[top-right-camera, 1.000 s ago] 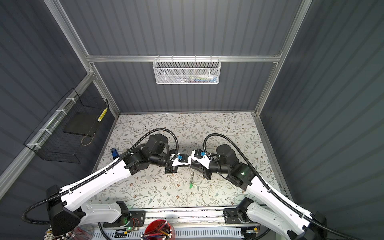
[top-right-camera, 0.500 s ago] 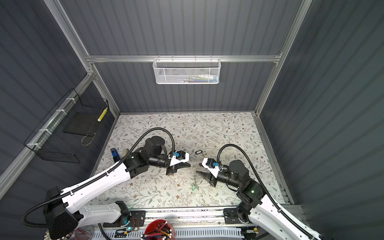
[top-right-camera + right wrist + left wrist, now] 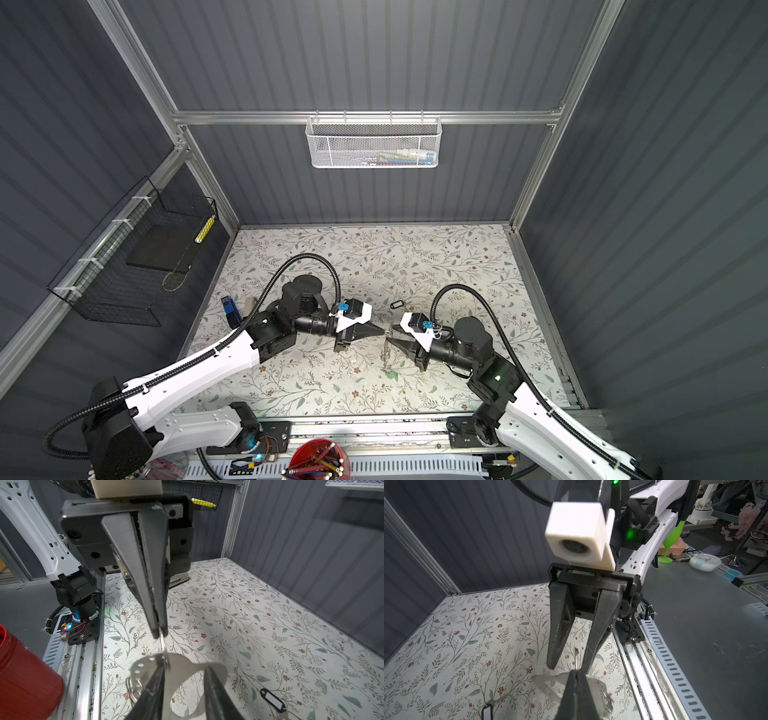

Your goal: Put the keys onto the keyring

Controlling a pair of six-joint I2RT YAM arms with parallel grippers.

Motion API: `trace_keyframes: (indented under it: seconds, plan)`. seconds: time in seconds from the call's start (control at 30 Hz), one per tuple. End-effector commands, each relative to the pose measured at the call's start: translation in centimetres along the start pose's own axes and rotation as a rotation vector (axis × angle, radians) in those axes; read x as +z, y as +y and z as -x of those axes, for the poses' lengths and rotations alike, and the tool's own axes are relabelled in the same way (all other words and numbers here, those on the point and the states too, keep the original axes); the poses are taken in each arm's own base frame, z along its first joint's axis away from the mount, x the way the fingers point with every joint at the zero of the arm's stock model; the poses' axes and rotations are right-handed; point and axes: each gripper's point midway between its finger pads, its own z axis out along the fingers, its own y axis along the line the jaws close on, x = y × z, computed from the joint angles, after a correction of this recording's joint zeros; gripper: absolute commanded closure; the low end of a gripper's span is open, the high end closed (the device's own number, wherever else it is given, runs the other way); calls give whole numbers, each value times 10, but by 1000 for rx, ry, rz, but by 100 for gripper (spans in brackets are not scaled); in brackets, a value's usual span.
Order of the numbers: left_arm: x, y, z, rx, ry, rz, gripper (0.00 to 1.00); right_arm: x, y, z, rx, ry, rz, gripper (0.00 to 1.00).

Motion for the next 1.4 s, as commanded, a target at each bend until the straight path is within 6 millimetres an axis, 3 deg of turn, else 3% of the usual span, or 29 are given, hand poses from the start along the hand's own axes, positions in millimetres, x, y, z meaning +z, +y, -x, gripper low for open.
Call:
trace_keyframes:
  seconds: [0.0, 0.33, 0.7, 0.8, 0.83, 1.0, 1.37]
  plan:
    - [-4, -5, 14, 16, -62, -32, 100, -1, 6, 25, -8, -84, 39, 68]
    - [-5, -5, 14, 32, -54, -27, 100, -9, 16, 33, -10, -122, 79, 72]
    - [-6, -2, 7, 45, -5, 4, 100, -9, 19, 28, -8, -79, 100, 98]
    - [-10, 5, -1, 69, 60, 56, 65, -9, 18, 24, -9, -27, 98, 100]
    - [-12, 9, -3, 77, 85, 77, 62, -10, 17, 24, -11, -8, 94, 100]
    - [-16, 16, -11, 98, 172, 114, 59, -10, 18, 20, -16, 84, 111, 100]
    - [-8, 13, -13, 158, 270, 111, 62, 1, 18, 22, 4, 155, 164, 100]
